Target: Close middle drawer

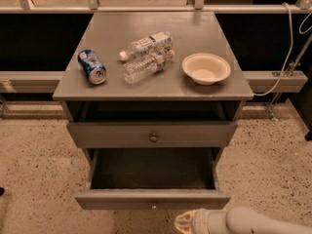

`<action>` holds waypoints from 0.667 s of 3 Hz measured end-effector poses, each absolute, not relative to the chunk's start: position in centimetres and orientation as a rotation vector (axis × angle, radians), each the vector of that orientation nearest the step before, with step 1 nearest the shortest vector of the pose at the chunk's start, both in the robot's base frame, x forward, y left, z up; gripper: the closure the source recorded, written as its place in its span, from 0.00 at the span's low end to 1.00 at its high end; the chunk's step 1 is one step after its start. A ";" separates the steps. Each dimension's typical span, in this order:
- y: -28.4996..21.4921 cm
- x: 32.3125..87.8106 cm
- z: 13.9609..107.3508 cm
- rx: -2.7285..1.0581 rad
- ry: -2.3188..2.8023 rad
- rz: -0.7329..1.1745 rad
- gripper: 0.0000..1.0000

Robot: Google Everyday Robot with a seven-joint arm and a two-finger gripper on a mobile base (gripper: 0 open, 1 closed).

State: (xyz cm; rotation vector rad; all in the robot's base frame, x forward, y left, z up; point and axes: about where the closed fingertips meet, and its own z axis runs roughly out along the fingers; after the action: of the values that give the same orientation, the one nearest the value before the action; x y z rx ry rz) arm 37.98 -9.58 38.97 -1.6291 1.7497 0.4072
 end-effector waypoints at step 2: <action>-9.4 41.0 39.6 -1.612 1.691 0.328 1.00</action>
Offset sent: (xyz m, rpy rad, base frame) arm 0.0717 -0.0009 0.0157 0.0104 -0.1967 -0.0318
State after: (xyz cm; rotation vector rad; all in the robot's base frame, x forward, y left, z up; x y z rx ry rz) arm 40.96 -9.37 39.57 -1.6125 1.6911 0.3282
